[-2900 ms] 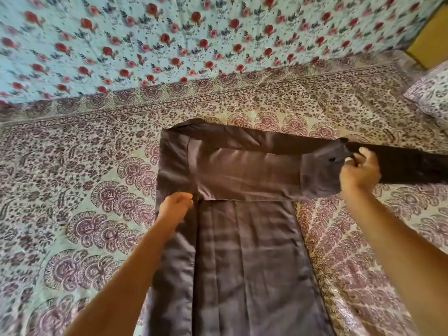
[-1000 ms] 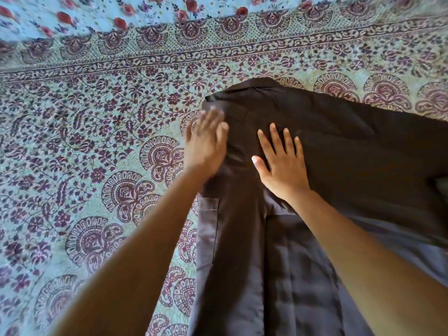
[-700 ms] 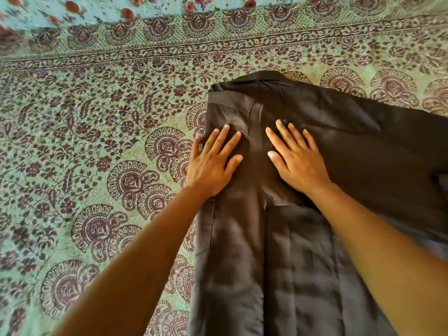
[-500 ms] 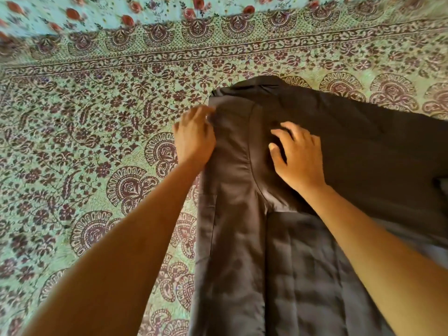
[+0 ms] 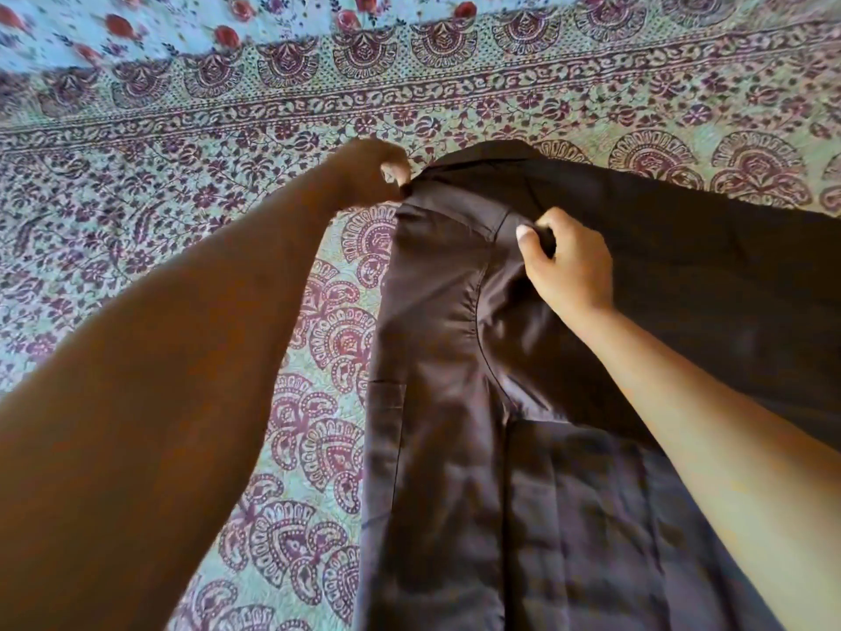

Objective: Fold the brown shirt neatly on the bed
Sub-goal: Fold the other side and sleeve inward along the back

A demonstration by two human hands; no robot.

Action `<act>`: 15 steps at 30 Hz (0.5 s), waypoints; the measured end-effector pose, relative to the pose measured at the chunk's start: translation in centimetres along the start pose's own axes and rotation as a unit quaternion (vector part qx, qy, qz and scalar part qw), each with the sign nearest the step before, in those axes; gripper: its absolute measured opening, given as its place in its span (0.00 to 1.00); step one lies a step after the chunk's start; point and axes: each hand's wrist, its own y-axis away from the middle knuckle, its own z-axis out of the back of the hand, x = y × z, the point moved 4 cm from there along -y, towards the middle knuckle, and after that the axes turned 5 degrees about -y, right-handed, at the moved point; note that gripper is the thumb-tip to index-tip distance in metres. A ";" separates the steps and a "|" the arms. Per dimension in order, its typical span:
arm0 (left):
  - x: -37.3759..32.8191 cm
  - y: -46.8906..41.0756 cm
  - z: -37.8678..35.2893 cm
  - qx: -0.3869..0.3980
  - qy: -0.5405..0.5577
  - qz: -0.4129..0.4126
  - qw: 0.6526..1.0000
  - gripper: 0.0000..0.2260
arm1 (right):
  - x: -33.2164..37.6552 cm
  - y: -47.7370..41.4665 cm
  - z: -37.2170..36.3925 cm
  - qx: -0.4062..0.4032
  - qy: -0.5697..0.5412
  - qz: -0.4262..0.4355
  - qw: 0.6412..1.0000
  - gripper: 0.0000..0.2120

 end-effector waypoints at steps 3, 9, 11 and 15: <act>0.0 -0.1 0.3 -0.026 0.116 0.013 0.993 0.11 | 0.0 0.2 0.0 -0.036 -0.014 0.020 0.999 0.14; 1.3 -0.6 -0.8 -0.069 0.120 0.137 0.981 0.09 | -0.2 0.5 -0.1 -0.070 -0.006 0.028 0.997 0.14; 1.2 -0.4 -1.4 -0.110 0.129 0.199 0.965 0.06 | 0.1 0.5 0.0 -0.079 0.044 0.030 0.995 0.12; -0.4 2.2 -0.9 -0.268 0.193 0.337 0.882 0.10 | 2.3 1.3 0.1 -0.090 0.100 0.105 0.985 0.15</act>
